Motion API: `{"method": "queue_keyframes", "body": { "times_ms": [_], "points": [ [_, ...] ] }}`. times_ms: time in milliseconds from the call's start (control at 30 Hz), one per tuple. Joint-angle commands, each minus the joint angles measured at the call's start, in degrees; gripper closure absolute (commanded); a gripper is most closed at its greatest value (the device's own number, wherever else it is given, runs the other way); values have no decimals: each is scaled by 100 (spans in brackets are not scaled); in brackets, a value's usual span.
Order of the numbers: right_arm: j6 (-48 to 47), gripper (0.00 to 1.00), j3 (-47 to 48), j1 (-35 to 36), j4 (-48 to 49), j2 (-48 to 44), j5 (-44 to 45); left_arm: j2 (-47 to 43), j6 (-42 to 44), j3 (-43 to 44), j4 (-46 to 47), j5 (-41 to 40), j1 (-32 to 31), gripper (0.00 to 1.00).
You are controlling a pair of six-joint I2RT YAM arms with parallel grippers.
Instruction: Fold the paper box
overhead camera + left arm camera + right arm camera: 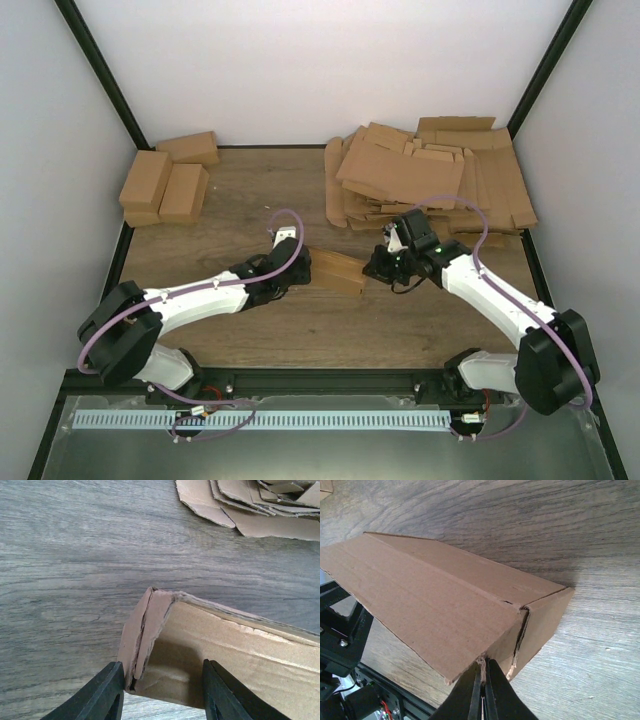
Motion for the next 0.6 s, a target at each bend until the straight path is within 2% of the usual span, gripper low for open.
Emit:
{"method": "queue_keyframes", "body": {
  "times_ms": [0, 567],
  "points": [
    [-255, 99, -44, 71, -165, -201, 36, 223, 74, -15, -449, 269, -113, 56],
    [-460, 99, -266, 206, -476, -146, 961, 204, 25, 8, -529, 230, -115, 56]
  ]
}}
